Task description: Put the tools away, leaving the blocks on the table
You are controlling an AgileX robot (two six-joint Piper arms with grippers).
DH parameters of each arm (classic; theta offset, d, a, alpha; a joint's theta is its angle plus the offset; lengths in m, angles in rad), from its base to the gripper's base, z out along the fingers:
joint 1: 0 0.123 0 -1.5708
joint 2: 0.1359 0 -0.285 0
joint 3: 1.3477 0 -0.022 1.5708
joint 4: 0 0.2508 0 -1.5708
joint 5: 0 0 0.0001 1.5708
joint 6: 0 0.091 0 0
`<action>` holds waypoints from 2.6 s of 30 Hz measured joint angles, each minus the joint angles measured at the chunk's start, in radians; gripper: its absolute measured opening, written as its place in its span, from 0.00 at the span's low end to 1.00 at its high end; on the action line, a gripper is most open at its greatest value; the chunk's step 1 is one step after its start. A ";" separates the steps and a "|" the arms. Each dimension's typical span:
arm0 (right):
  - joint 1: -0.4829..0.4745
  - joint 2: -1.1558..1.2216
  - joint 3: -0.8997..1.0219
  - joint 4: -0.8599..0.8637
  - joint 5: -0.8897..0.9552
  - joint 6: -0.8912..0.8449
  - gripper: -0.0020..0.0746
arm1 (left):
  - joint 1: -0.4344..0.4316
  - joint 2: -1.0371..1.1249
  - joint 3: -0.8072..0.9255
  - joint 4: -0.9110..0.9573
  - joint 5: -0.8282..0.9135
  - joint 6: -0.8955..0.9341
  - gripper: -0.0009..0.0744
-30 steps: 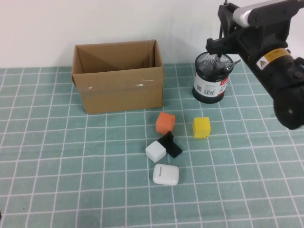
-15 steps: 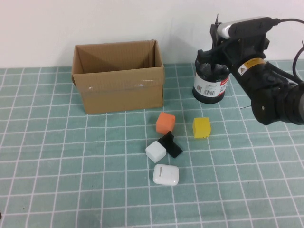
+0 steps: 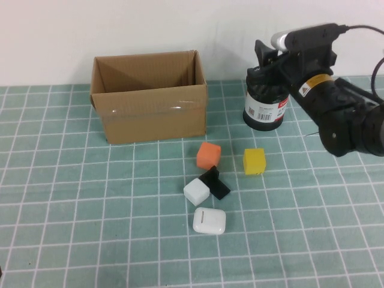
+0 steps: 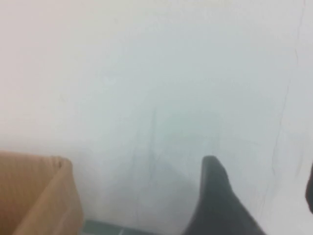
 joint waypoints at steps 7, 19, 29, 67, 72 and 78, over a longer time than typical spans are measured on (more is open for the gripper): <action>0.012 -0.263 0.101 -0.016 0.286 0.000 0.42 | 0.000 0.000 0.000 0.000 0.000 0.000 0.01; 0.013 -0.682 0.142 0.024 1.076 0.000 0.02 | 0.000 0.000 0.000 0.000 0.001 0.000 0.01; -0.001 -0.711 0.189 -0.218 1.151 0.072 0.02 | 0.000 0.000 0.000 0.000 0.001 0.000 0.01; -0.385 -1.861 1.218 -0.117 1.021 0.075 0.02 | 0.000 0.000 0.000 0.000 0.001 0.001 0.01; -0.385 -1.861 1.218 -0.116 1.075 0.080 0.02 | 0.000 0.000 0.000 0.000 0.001 0.001 0.01; -0.385 -1.861 1.218 -0.119 1.074 0.080 0.02 | 0.000 0.000 0.000 0.000 0.001 0.001 0.01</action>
